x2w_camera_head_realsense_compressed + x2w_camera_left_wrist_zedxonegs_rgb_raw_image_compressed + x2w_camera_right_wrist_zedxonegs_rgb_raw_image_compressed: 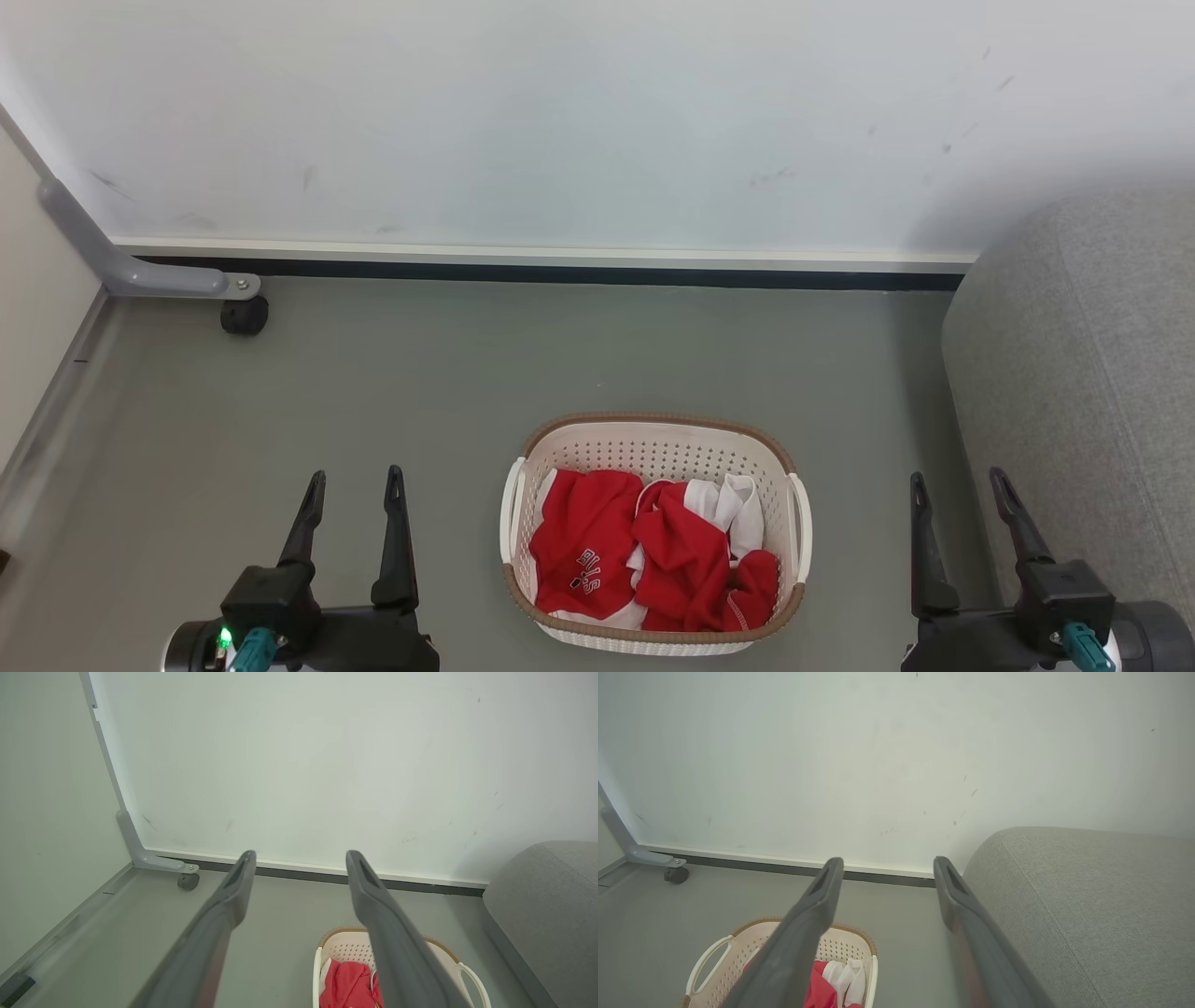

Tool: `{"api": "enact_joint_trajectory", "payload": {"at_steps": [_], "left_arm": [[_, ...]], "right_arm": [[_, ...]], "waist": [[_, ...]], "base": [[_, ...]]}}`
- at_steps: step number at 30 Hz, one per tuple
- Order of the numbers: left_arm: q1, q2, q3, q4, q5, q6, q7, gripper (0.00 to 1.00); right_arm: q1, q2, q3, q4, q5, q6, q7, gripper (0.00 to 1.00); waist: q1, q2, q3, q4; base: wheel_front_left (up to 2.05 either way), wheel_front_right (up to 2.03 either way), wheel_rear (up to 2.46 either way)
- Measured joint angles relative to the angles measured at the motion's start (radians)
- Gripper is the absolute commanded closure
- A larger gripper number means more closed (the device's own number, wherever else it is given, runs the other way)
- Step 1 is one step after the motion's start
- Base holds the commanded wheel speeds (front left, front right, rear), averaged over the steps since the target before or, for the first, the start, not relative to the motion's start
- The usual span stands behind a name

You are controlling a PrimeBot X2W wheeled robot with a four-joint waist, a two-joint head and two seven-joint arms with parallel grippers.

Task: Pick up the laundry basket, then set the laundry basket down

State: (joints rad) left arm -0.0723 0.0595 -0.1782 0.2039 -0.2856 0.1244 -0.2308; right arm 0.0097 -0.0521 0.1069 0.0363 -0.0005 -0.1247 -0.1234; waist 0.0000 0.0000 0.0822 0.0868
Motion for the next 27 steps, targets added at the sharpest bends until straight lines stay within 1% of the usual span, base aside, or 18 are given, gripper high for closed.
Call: {"api": "enact_joint_trajectory", "payload": {"at_steps": [7,14,27], "left_arm": [[0.000,0.000,0.000,-0.001,0.000,0.000,0.008,0.00],[0.000,0.001,-0.006,0.007,-0.002,0.000,0.043,0.00],[0.001,0.004,-0.006,0.005,-0.002,0.000,0.062,0.00]], "right_arm": [[0.000,0.000,0.000,-0.004,0.000,0.000,0.009,0.00],[0.000,0.001,0.000,-0.007,0.000,0.000,0.020,0.00],[0.001,0.002,0.000,-0.013,0.000,0.000,0.036,0.00]], "waist": [[0.0000,0.0000,-0.001,0.002],[0.0000,0.0000,-0.006,0.004],[0.0000,0.0000,-0.016,0.008]], "base": [[0.00,0.00,0.00],[0.00,0.00,0.00],[0.00,0.00,0.00]]}}
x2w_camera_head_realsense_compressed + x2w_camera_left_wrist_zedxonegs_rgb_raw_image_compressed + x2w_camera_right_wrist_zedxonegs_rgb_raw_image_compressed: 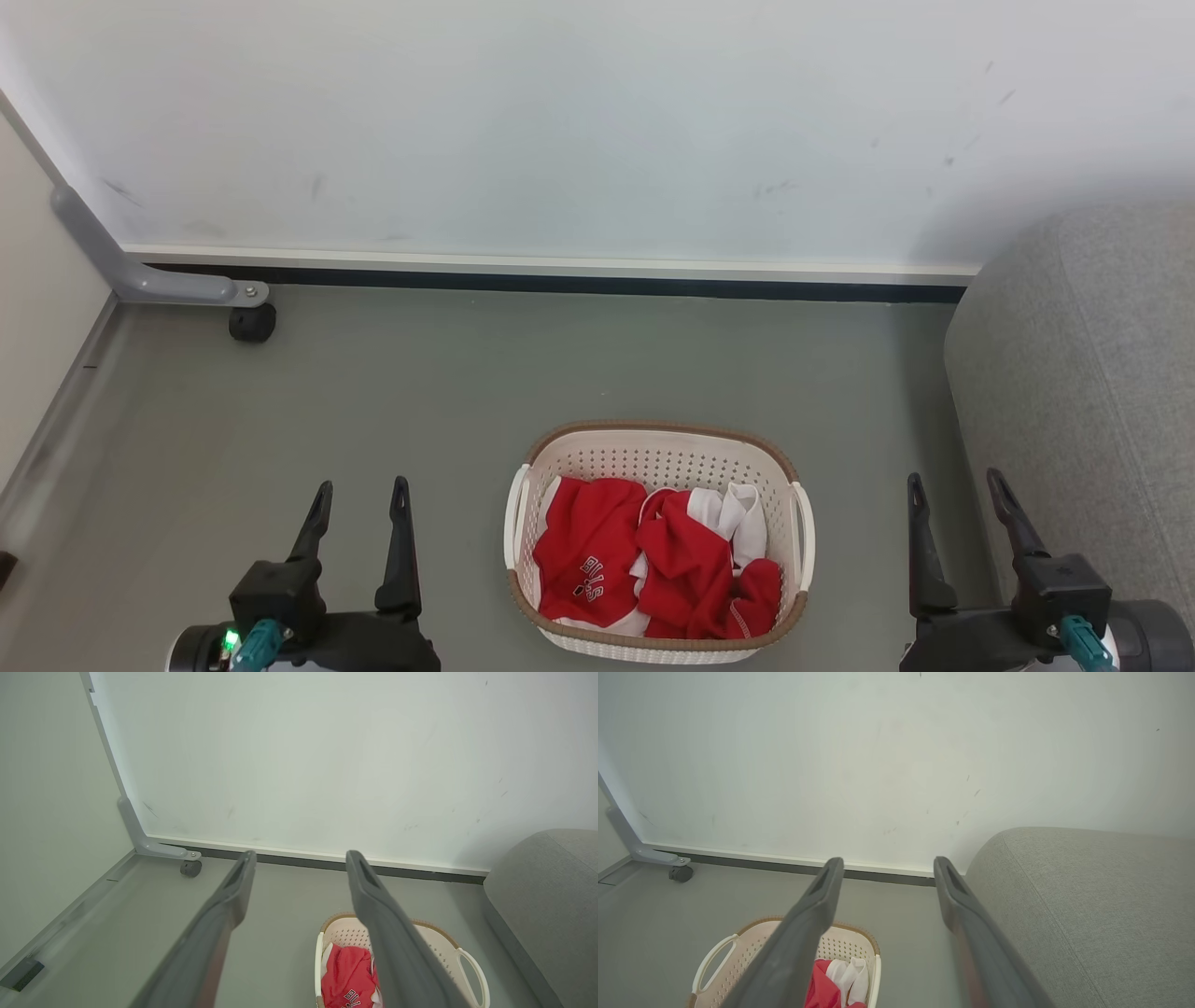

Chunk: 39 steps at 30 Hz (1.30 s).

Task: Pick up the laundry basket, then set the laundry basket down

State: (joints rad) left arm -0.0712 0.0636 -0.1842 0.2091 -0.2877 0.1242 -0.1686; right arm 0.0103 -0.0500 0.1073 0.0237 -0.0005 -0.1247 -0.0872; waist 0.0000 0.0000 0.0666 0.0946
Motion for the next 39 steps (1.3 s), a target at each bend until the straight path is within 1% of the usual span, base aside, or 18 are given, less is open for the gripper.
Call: {"api": "enact_joint_trajectory", "payload": {"at_steps": [4,5,9,15,20,28,34,39], "left_arm": [[0.006,0.001,0.001,-0.002,0.000,0.000,0.001,0.00],[0.009,-0.001,0.001,0.007,-0.001,0.000,0.001,1.00],[0.043,-0.005,-0.001,0.060,-0.002,-0.001,0.001,1.00],[0.053,-0.006,0.012,0.067,-0.039,-0.011,0.011,1.00],[0.053,-0.007,0.026,0.071,-0.108,-0.024,0.029,1.00],[0.053,-0.008,0.049,0.072,-0.225,-0.045,0.054,1.00],[0.050,-0.009,0.067,0.073,-0.305,-0.056,0.073,1.00],[0.048,-0.010,0.081,0.074,-0.378,-0.072,0.088,1.00]], "right_arm": [[0.002,0.000,0.000,-0.002,0.000,0.000,0.007,0.00],[0.002,0.001,0.000,0.007,0.000,0.000,0.007,1.00],[0.026,0.005,0.003,0.066,0.000,0.000,0.008,1.00],[0.031,0.006,-0.003,0.077,0.037,0.011,0.008,1.00],[0.028,0.006,-0.016,0.087,0.109,0.021,0.016,1.00],[0.020,0.006,-0.039,0.105,0.274,0.044,0.035,1.00],[0.017,0.007,-0.055,0.116,0.379,0.056,0.052,1.00],[0.007,0.007,-0.069,0.127,0.463,0.069,0.065,1.00]], "waist": [[0.0000,0.0000,-0.002,0.000],[-0.0001,0.0000,-0.002,0.000],[0.0000,0.0000,-0.002,0.000],[0.0000,0.0000,-0.004,-0.003],[-0.0001,0.0000,-0.008,-0.009],[0.0000,0.0000,-0.014,-0.017],[0.0000,0.0000,-0.018,-0.023],[0.0000,0.0000,-0.021,-0.028]], "base": [[0.00,0.00,0.00],[0.00,0.00,0.00],[0.00,0.00,0.00],[0.00,0.00,0.00],[0.00,0.00,0.00],[0.00,0.00,0.00],[0.00,0.00,0.00],[0.00,0.00,0.00]]}}
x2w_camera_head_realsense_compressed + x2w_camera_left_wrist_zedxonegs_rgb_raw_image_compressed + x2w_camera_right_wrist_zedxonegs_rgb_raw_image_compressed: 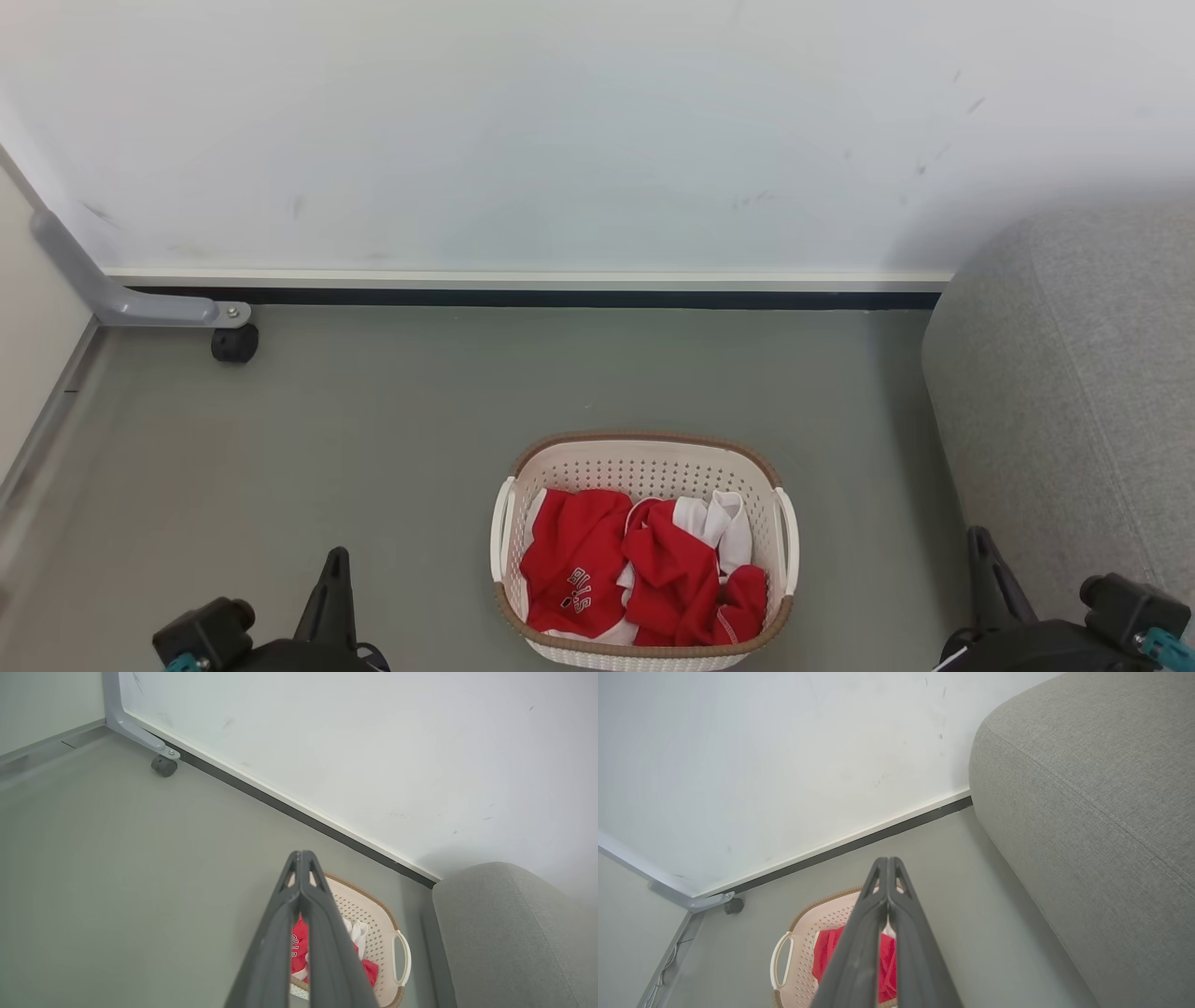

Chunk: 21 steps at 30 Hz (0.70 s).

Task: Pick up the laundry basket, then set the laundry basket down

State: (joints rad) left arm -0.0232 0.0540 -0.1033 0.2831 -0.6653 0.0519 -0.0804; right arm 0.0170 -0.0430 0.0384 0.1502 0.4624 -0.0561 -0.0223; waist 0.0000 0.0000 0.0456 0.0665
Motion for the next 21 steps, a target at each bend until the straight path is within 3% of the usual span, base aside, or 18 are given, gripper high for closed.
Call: {"api": "enact_joint_trajectory", "payload": {"at_steps": [21], "left_arm": [[-0.015,-0.002,0.058,0.003,-0.273,-0.047,0.060,1.00]], "right_arm": [[-0.029,0.001,-0.052,0.045,0.329,0.049,0.040,1.00]], "waist": [[0.0000,0.0000,-0.013,-0.019]], "base": [[0.00,0.00,0.00]]}}
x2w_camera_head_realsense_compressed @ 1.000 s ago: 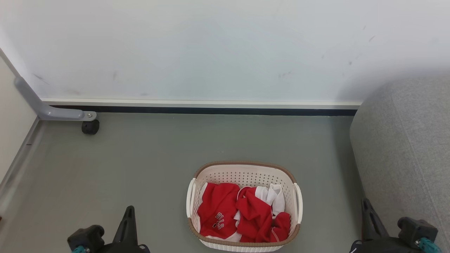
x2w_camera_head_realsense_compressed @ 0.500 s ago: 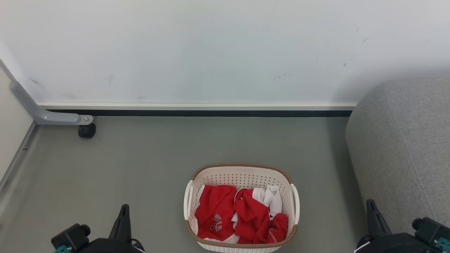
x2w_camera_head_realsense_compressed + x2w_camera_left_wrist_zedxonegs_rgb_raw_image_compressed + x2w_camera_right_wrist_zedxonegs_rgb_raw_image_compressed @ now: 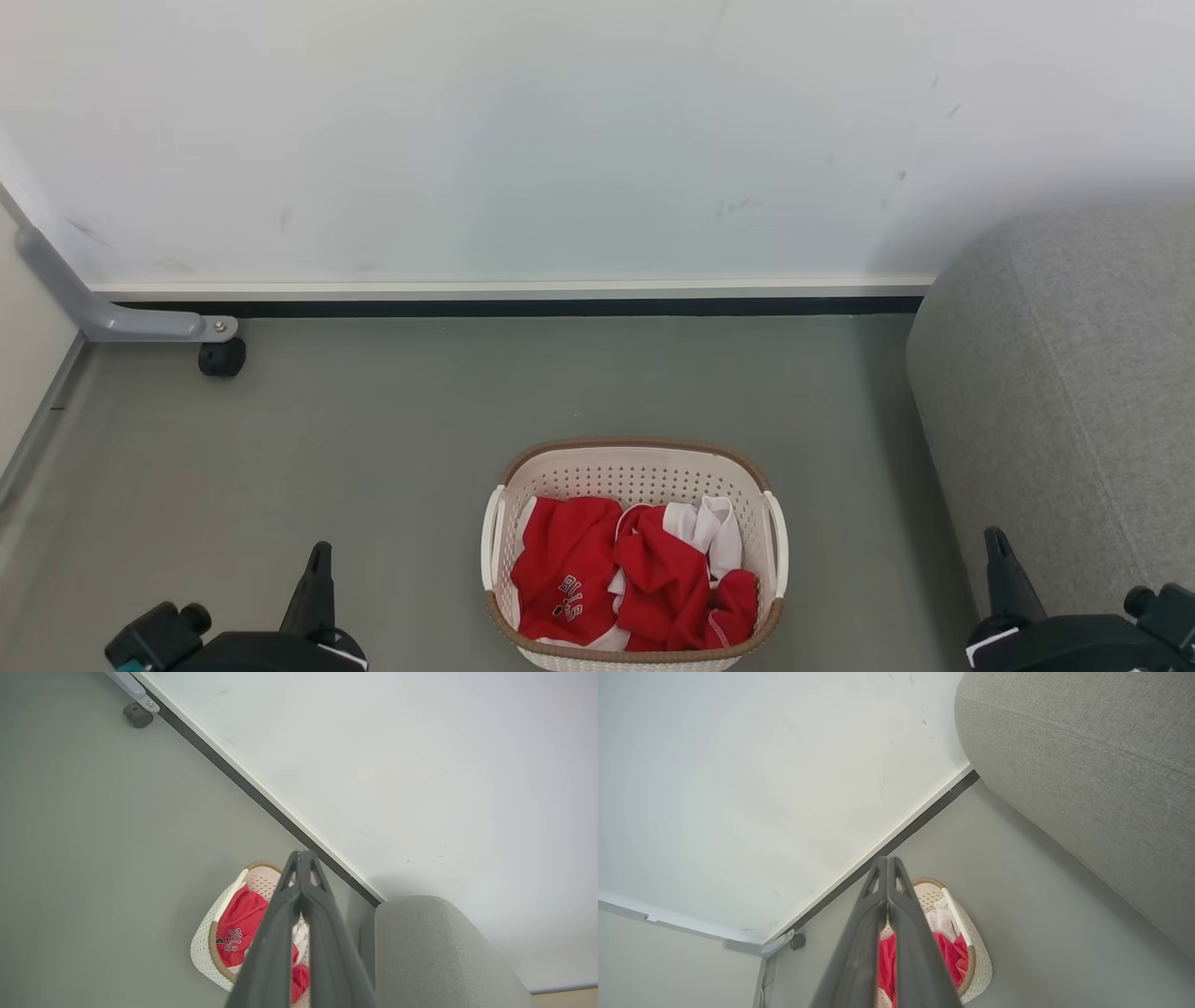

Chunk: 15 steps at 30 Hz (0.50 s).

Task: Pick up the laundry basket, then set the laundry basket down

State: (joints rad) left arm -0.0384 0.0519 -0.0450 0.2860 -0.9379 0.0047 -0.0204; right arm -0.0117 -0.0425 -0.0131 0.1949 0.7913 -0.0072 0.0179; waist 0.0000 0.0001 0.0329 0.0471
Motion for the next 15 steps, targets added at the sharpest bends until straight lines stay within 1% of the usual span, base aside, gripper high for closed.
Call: {"api": "enact_joint_trajectory", "payload": {"at_steps": [15], "left_arm": [[-0.016,-0.005,0.040,0.002,-0.197,-0.041,0.040,1.00]], "right_arm": [[-0.021,0.000,-0.037,0.032,0.247,0.039,0.034,1.00]], "waist": [[0.0000,0.0000,-0.010,-0.014]], "base": [[0.00,0.00,0.00]]}}
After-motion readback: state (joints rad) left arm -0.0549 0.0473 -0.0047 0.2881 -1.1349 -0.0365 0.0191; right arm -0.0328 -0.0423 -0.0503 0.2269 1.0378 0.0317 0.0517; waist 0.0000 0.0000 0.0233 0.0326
